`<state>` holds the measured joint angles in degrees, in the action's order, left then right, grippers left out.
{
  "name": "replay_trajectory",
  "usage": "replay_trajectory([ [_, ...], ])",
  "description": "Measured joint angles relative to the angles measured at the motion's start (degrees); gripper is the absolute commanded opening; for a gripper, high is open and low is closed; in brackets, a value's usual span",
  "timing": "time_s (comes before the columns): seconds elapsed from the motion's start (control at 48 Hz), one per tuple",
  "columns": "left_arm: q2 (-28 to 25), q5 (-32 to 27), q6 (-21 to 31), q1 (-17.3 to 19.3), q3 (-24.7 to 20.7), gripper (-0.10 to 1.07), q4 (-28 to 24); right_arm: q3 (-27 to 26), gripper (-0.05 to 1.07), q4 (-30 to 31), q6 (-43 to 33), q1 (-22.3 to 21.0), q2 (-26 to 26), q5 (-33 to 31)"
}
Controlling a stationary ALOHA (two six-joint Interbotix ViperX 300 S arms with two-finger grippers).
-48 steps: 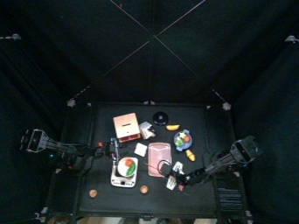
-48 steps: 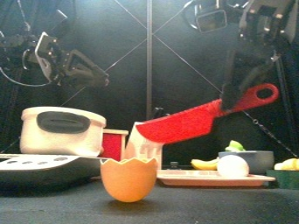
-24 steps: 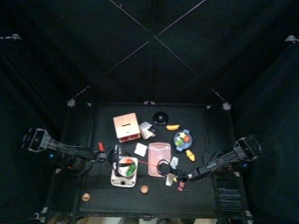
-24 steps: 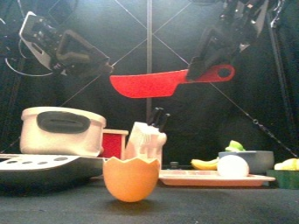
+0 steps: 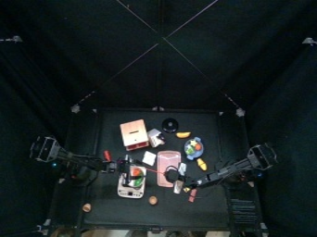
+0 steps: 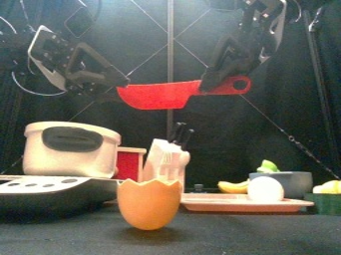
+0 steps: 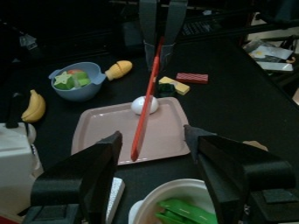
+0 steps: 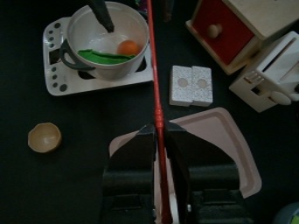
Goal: Grab knife with other hand
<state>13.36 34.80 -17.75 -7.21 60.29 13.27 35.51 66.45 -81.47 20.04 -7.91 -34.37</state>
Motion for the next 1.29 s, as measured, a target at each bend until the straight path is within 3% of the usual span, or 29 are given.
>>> replay_trajectory([
  [0.208,-0.79,0.35,-0.09,1.14,-0.26,0.82,-0.09,0.26,0.44,-0.26,0.0,0.0,0.0,0.0],
  [0.688,-1.93,3.69,-0.62,1.85,-0.35,0.4,-2.29,0.88,0.48,-0.97,0.18,-0.88,0.7,0.18],
  [0.792,-2.02,3.87,-0.44,1.93,-0.35,0.39,-3.78,0.79,0.59,-2.11,0.18,-1.14,0.79,0.53],
  [1.062,-2.02,4.13,-0.18,2.11,-0.35,0.39,-4.04,2.55,1.02,-2.55,0.09,-1.49,0.26,4.75],
  [1.292,-2.02,4.13,-0.18,2.11,-0.35,0.39,-4.13,4.48,1.04,-2.64,0.18,-1.32,-3.16,5.01],
])
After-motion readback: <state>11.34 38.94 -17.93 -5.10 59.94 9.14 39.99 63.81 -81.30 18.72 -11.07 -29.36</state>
